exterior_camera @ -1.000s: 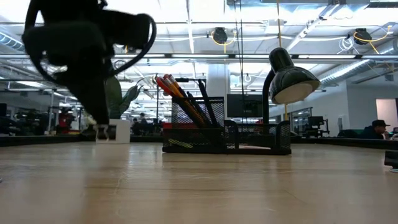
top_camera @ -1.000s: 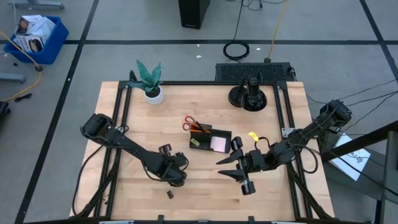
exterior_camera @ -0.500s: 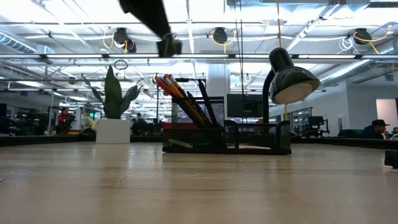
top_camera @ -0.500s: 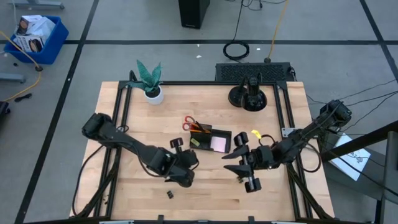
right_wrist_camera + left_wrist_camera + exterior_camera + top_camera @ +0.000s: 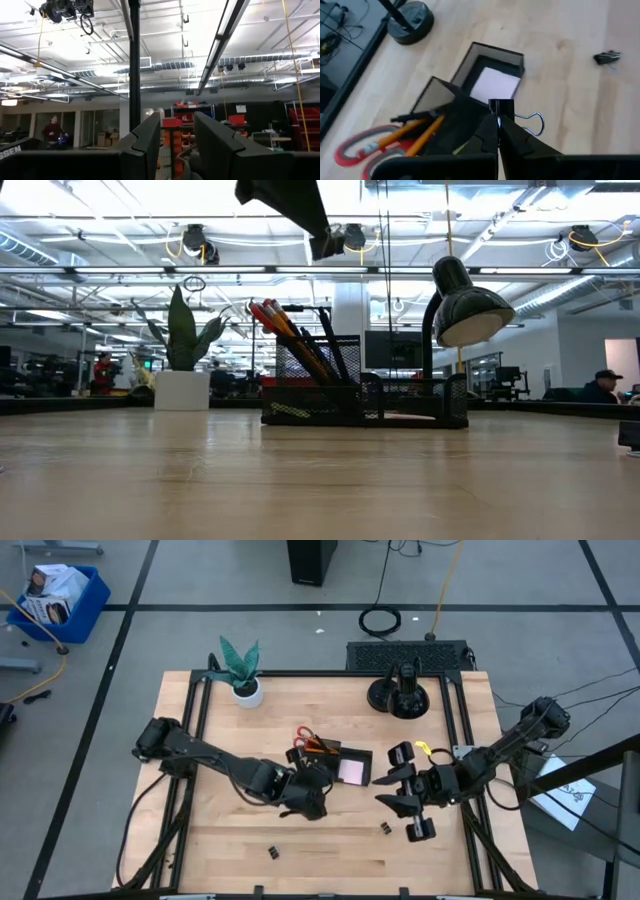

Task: Pick and place office supplies into organizer
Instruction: Put the top left black binder clip into the desk organizer

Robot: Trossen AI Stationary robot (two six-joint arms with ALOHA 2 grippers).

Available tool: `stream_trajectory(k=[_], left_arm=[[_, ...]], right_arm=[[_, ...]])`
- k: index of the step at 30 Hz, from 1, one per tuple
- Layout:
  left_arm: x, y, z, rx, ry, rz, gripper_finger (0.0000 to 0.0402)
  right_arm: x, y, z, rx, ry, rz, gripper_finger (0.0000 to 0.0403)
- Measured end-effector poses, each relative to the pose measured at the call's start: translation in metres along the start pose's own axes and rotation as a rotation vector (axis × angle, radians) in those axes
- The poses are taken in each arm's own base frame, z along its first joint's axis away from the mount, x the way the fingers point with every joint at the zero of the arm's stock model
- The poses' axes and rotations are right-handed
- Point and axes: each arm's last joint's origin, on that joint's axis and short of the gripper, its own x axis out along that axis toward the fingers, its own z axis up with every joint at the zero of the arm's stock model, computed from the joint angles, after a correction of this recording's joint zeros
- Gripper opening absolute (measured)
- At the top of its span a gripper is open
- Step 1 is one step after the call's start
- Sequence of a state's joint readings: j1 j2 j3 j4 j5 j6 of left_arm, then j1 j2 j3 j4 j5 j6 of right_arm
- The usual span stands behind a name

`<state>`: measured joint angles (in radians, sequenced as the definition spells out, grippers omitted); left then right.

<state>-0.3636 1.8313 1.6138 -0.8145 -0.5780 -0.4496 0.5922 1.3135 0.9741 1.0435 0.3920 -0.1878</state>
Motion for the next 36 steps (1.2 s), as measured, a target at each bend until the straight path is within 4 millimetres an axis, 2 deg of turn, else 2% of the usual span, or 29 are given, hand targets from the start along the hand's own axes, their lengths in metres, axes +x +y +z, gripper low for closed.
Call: stream_trajectory(k=[6, 12, 16, 21, 36], left_arm=[[0.012, -0.001, -0.001, 0.101, 0.036, -0.041, 0.0], [0.039, -0.016, -0.003, 0.209, 0.039, -0.102, 0.0], [0.061, -0.02, -0.013, 0.269, 0.109, -0.098, 0.0], [0.08, -0.014, -0.016, 0.336, 0.159, -0.09, 0.0], [0.1, 0.025, -0.006, 0.376, 0.224, -0.137, 0.0]], right_arm=[[-0.001, 0.0, 0.004, -0.016, -0.001, 0.005, 0.0109], [-0.002, 0.001, 0.0, -0.024, 0.04, 0.009, 0.0109], [-0.002, 0.001, -0.001, -0.026, 0.047, 0.001, 0.0109], [-0.002, 0.0, -0.002, -0.031, 0.058, -0.015, 0.0109], [-0.002, 0.0, -0.004, -0.041, 0.079, -0.014, 0.0109]])
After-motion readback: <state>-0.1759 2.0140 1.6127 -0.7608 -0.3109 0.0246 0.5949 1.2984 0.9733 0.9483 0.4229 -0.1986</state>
